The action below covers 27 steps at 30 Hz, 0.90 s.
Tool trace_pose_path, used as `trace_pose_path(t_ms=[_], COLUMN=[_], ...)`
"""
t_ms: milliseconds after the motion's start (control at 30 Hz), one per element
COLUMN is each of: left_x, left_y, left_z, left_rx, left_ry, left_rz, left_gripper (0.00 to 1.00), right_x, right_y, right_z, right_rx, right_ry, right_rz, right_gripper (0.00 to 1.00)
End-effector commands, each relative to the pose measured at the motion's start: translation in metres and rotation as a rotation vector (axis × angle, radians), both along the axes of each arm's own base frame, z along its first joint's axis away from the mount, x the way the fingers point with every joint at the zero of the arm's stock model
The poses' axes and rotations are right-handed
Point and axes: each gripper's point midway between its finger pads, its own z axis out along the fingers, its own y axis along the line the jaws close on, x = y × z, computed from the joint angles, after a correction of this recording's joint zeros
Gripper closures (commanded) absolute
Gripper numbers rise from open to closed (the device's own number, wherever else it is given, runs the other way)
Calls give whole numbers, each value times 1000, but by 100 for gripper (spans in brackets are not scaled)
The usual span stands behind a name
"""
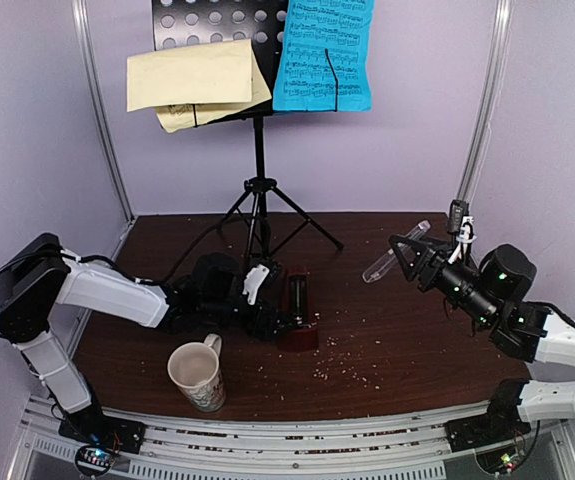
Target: Pack up the instrument practice props
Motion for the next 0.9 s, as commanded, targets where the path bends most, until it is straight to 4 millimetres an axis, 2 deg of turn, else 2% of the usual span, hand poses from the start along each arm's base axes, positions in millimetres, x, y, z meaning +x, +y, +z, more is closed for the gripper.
trace_pose_path(t_ms=[0, 367, 567, 633, 733, 867], left_x=[5, 12, 18, 20, 21, 21], left_y=[-17, -48, -60, -54, -33, 1], left_z=[16, 27, 44, 47, 60, 89], left_rx=[-80, -176, -246, -241, -260, -297], left_ry=[-84, -107, -135, -135, -125, -126], left_rz=[-56, -102, -104, -88, -59, -29], left_gripper=[22, 25, 21, 17, 14, 11], right_x=[-3, -1, -1, -1, 0, 1], right_y=[0, 0, -2, -5, -9, -10], right_z=[11, 6, 4, 5, 3, 1], right_rx=[23, 8, -10, -21, -71, -148], right_ry=[-42, -32, -23, -23, -17, -2], right_rz=[6, 0, -14, -26, -44, -59], right_gripper=[48, 48, 48, 48, 48, 48])
